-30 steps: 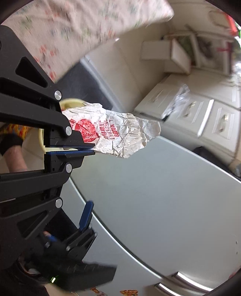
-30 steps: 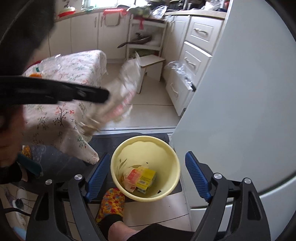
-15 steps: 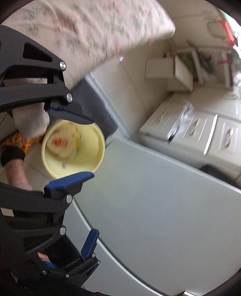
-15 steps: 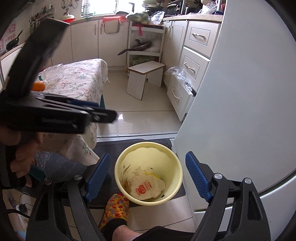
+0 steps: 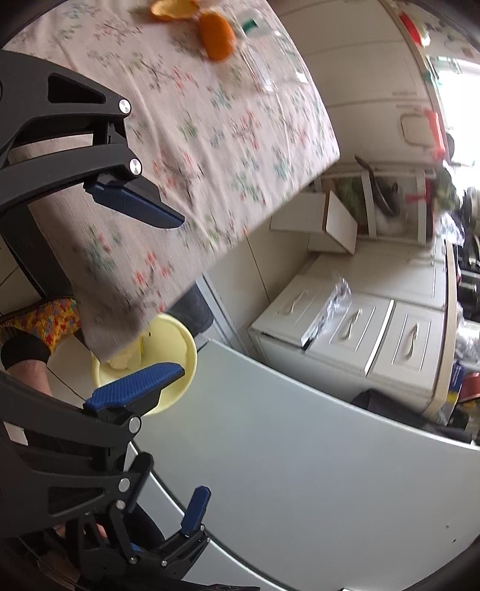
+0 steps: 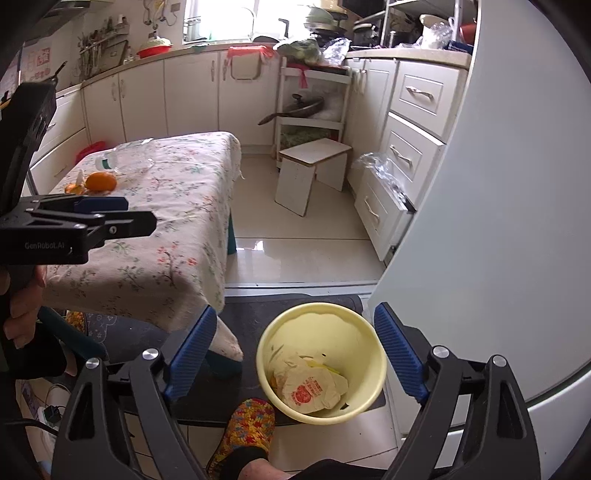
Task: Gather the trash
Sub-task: 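Move both tools back over the table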
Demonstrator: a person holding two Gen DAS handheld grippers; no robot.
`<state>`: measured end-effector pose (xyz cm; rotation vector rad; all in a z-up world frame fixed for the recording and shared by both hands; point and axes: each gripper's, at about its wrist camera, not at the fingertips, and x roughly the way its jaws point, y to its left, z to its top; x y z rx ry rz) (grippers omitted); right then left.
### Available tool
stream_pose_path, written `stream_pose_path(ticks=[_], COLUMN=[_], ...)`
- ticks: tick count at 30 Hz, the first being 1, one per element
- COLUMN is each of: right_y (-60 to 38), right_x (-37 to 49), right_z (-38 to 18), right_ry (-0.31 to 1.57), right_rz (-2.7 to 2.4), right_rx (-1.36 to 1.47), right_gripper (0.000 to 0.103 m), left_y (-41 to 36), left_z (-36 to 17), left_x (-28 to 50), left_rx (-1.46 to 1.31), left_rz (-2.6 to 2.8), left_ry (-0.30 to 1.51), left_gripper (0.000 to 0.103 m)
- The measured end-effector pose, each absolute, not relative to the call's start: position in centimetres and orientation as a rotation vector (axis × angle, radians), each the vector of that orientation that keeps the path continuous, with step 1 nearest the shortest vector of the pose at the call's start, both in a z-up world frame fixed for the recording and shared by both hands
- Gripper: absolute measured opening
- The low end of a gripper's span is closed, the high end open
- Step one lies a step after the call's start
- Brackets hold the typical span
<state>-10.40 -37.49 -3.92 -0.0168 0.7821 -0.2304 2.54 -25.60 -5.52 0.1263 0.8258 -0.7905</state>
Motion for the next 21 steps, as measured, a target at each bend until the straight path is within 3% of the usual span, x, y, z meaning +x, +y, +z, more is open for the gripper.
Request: stream_pose_path(ticks=[21], right_y=[-31.8], right_x=[-7.9], right_z=[-3.2], right_ry=[0.781], right_rz=[-0.108], right_rx=[-0.101], right_gripper=[0.085], left_y=[-16.8], left_z=[-6.0], left_x=[3.6], left_rx=[0.036], left_rz=[-0.643], left_ry=[0.818], left_gripper=[0.078])
